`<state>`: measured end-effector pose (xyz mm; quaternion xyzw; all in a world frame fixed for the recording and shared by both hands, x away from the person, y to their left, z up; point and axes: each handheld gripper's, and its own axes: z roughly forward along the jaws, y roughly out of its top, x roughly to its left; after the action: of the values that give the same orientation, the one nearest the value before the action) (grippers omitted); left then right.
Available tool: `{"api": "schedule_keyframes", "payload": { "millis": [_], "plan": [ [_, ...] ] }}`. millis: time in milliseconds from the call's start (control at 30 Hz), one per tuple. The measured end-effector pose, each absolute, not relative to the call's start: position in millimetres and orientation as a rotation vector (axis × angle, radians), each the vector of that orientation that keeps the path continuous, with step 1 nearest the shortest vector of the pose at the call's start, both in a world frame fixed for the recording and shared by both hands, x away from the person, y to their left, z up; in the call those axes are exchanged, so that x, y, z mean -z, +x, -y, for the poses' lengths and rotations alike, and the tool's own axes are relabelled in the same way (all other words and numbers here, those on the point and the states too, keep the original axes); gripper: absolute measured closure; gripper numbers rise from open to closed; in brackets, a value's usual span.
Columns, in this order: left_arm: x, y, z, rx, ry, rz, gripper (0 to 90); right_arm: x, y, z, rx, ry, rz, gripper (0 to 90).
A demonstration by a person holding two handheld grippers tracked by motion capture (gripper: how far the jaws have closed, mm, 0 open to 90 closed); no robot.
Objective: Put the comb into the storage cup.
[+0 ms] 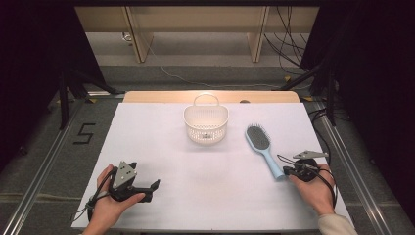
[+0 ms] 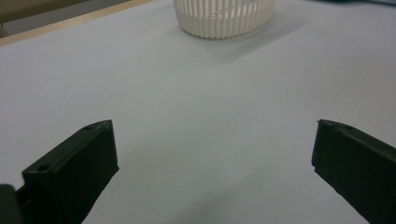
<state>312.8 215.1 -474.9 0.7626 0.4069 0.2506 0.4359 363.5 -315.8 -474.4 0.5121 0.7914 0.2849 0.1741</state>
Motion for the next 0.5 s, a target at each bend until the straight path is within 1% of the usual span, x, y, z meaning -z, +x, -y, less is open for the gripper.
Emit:
{"api": "schedule_keyframes", "payload": {
  "millis": [500],
  "plan": [
    [475.1,312.8,-214.8,-0.617,1.9,-1.008,0.0,474.2,358.7,305.6,-0.784,1.46,-2.303,90.0]
  ]
}}
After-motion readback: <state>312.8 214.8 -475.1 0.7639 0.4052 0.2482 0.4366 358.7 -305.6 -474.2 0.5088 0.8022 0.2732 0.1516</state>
